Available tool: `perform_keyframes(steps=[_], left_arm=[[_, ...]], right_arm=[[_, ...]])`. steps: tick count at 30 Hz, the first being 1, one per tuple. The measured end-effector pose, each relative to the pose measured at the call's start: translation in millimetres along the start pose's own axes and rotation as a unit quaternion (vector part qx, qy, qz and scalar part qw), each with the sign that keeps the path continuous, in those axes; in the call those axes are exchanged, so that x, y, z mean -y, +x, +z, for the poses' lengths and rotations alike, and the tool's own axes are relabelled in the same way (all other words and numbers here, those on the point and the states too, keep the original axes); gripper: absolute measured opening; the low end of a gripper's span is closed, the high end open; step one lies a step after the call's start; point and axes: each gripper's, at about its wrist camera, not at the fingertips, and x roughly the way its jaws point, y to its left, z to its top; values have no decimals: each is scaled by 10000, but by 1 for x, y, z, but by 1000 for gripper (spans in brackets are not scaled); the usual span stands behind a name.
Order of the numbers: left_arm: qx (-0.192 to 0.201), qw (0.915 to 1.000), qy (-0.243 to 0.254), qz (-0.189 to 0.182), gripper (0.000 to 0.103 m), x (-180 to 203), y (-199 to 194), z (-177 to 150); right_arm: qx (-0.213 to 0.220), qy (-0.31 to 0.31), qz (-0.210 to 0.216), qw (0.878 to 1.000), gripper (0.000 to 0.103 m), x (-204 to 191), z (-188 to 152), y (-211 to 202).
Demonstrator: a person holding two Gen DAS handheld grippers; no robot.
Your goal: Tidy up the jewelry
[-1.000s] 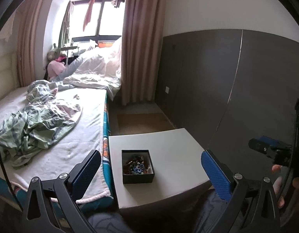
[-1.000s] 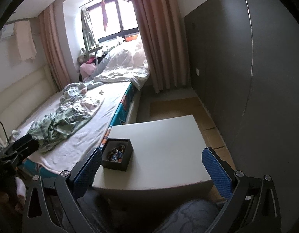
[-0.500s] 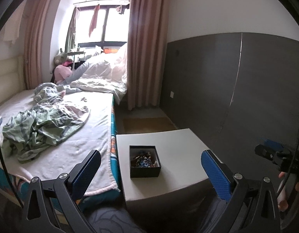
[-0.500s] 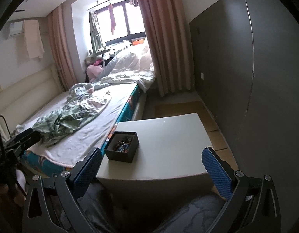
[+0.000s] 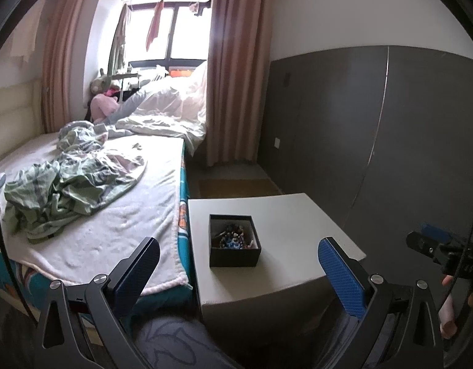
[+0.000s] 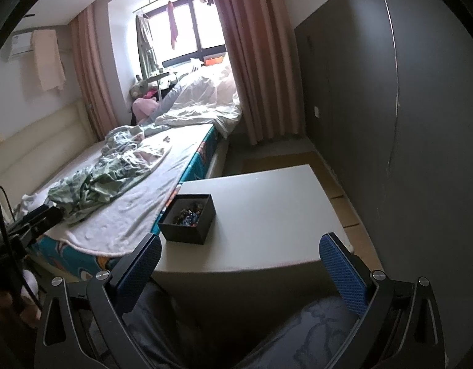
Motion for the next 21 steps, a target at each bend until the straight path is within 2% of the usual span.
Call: perform_keyframes(steps=[21], left_arm=[[-66, 10000, -7, 46, 103, 0, 7, -5]], right_arm=[[-67, 64, -70, 9999, 103, 2, -6, 5]])
